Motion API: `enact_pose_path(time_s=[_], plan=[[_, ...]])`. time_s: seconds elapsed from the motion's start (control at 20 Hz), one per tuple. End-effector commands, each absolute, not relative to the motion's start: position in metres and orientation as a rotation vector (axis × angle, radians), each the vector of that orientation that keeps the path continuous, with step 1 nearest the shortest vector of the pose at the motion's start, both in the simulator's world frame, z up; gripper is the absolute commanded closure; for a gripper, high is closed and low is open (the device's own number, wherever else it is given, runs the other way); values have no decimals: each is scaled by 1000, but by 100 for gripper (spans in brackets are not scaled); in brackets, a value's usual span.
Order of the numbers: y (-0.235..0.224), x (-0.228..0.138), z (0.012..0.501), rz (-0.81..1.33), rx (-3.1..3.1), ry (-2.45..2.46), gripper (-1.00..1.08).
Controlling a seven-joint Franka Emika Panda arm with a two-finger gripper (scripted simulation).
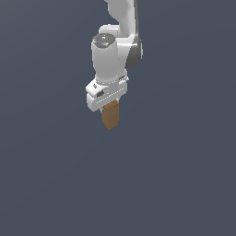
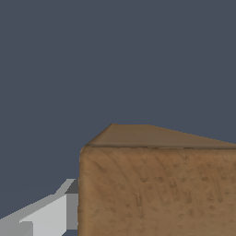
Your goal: Pick up the object and move it to a goal position.
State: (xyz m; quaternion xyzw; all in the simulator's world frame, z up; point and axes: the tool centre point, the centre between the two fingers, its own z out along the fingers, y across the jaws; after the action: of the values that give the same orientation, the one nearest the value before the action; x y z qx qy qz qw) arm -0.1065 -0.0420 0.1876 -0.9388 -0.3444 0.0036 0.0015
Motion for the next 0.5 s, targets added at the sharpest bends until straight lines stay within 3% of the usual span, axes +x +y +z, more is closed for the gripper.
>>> enact_pose_path(time_s=[0.0, 0.45], plan=[[-45, -98, 209, -2, -2950, -1082, 108], [-58, -71, 288, -1, -2950, -1082, 108]])
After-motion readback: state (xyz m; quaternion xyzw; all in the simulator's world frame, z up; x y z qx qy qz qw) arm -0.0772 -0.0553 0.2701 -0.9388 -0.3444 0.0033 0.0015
